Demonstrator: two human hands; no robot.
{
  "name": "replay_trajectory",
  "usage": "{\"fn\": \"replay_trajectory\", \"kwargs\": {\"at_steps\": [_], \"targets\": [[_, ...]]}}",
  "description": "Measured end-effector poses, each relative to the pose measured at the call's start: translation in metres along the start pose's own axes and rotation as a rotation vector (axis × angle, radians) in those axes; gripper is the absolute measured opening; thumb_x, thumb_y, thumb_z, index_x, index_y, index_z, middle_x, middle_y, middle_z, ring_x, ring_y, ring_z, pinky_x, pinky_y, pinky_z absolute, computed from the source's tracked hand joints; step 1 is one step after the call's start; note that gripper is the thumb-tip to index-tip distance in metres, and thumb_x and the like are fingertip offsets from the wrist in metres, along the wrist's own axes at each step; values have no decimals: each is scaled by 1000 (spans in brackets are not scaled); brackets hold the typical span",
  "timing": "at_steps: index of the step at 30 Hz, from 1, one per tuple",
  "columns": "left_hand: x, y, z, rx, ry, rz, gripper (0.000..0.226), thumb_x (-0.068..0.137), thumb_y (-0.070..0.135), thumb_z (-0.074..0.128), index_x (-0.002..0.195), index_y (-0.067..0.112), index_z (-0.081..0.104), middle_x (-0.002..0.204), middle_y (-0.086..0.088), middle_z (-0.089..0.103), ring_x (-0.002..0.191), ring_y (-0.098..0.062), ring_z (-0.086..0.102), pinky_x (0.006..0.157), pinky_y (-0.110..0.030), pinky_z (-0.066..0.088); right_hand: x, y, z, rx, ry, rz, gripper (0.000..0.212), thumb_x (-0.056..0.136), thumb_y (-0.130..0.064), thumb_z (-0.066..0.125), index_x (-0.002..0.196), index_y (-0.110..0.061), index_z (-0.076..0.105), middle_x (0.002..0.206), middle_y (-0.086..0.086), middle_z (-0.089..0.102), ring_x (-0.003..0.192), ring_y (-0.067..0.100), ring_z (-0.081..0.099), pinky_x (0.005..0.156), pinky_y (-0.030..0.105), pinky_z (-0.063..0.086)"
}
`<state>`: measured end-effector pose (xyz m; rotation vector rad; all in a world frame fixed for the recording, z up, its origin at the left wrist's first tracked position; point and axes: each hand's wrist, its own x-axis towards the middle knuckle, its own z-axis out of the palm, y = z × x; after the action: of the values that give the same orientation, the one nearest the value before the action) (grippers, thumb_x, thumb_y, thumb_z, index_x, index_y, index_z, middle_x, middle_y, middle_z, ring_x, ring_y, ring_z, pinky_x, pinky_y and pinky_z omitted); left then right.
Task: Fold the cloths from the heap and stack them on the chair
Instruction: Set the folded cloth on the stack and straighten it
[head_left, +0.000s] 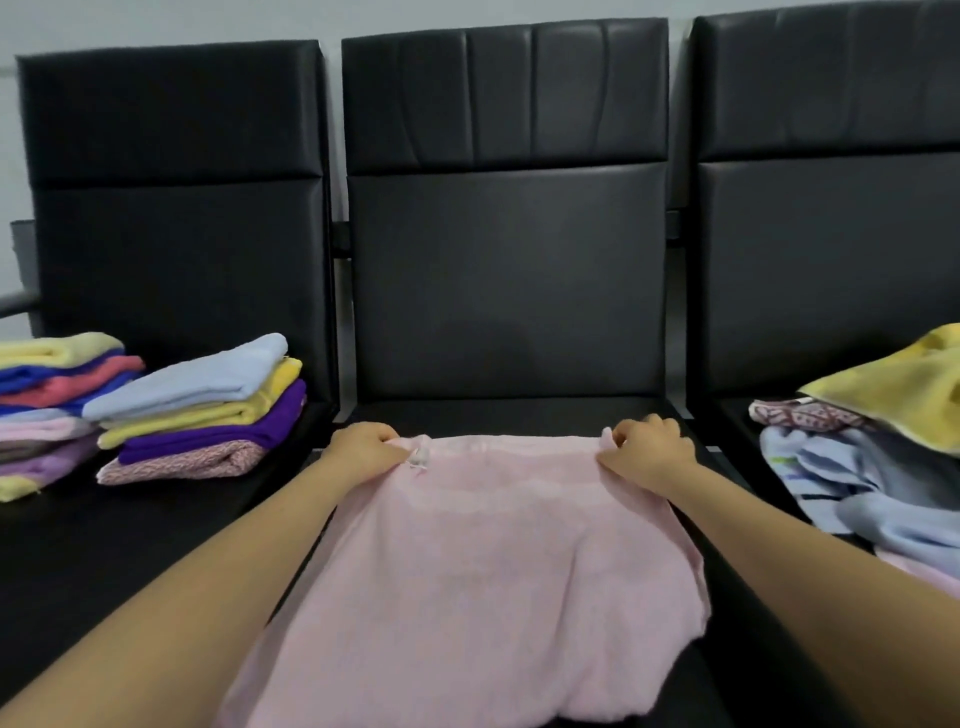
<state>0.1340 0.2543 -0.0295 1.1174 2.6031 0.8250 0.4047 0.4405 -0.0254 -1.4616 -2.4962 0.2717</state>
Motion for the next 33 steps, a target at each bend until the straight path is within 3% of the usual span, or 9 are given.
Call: {"fn": "replay_trajectory", "kwargs": {"at_steps": [3,5,7,11,16,21,25,29,33], "targets": [[3,8,-1,136,-110,69,13,90,29,61,98,21,67,106,-1,63,98,-19,57,83,-31,48,3,-7,-3,129,-156,-116,12,96,-32,52,88,-23,54,94,2,61,85,19,56,73,28,43],[-5,17,-11,166,-216,80,15,89,22,63,104,19,65,106,-1,60,100,-19,56,80,-28,46,-2,-13,-7,143,-249,-166,11,94,-25,56,84,-23,53,89,0,60,80,17,55,65,26,42],[-17,23,-31,149,-222,109,12,88,18,64,100,20,63,103,-1,59,96,-18,57,71,-24,45,-8,-15,-21,163,-190,-198,6,91,-20,57,86,-21,55,86,-1,58,82,20,56,67,27,43],[-47,38,-100,-60,115,243,10,85,17,67,92,21,61,99,0,63,89,-17,59,67,-25,46,-28,-22,-94,639,268,-206,8,90,-10,51,86,-16,56,80,-4,56,75,16,53,63,29,42],[-98,95,-196,-438,444,267,20,88,25,66,105,17,63,96,2,60,82,-11,55,63,-24,44,-61,-49,-211,1043,624,-264,8,90,-18,58,82,-19,58,68,-5,52,61,6,44,52,16,37],[-138,120,-241,-645,509,276,31,91,29,63,120,16,63,113,-2,62,102,-18,58,82,-31,50,-89,-59,-270,1048,623,-280,9,89,-24,59,89,-18,66,80,-5,64,77,12,58,71,26,49],[-159,121,-250,-772,501,216,23,88,30,67,109,19,64,109,0,64,104,-19,60,96,-40,50,-107,-58,-283,1085,638,-264,12,91,-24,57,94,-15,64,80,-9,61,79,12,58,73,26,50],[-176,128,-255,-1024,555,196,23,85,27,72,105,17,66,98,6,64,95,-12,62,85,-29,53,-125,-56,-285,1015,567,-304,11,95,-20,52,97,-11,58,82,-6,55,73,7,50,64,20,43],[-187,134,-256,-1148,603,195,11,87,27,69,78,24,65,85,7,65,82,-10,61,78,-26,52,-132,-55,-293,1130,593,-301,8,94,-20,51,94,-13,56,81,-7,54,72,8,48,64,22,41]]}}
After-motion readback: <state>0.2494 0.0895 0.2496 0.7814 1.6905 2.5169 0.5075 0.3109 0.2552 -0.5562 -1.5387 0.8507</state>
